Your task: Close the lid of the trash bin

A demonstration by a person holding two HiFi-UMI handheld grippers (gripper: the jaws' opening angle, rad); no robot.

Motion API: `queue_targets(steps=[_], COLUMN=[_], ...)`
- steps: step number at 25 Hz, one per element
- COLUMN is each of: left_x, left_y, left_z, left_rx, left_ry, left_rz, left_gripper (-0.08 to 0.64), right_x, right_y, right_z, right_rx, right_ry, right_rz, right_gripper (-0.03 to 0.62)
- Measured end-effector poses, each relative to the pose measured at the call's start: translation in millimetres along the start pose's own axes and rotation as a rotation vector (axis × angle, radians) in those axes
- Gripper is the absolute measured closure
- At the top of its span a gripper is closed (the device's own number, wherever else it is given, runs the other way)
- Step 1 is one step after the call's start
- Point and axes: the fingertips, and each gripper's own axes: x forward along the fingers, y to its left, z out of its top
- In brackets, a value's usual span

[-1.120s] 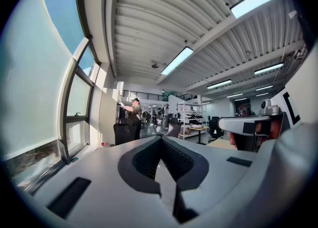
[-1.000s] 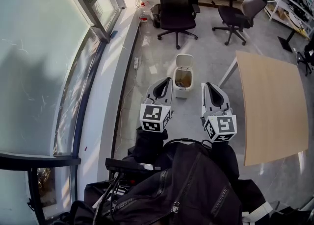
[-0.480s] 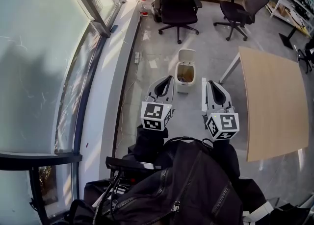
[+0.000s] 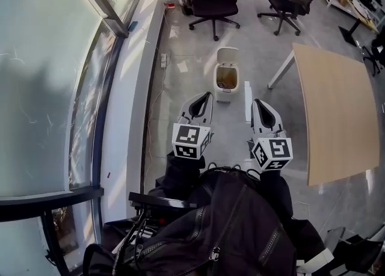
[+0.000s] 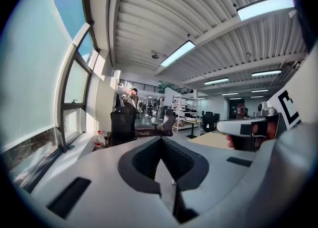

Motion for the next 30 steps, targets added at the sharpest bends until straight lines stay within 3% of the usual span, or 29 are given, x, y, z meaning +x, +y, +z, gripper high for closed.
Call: queue_targets(steps=[11,17,22,30], left_x=[3.4,19.2,57.1,156.7], left_y=[8.1,25.3,40.2,32.6], left_z=[-20.8,-26.3,-15.9,-0.4], left_rx=[-0.034,-0.034,-0.017,0.008], left_ry=[0.017,0.034,0.035,0.041], left_rz=[-0.007,0.046,0.081,0.033], left_gripper=[0.558,0.558,0.558,0.558], right_x=[2.8,33.4,72.1,127.4], right_y=[-3.9,-17.4,-38.2,-113.4], right_z=[-22.4,-27.1,-17.2,-3.8], right_rx=[0.01,0.037,0.042,0.061], right_ry=[0.043,0.041,0.023,0.003], right_rz=[-0.023,0.018,0.061,0.033], right_gripper=[0.588,0.588,0.588,0.588])
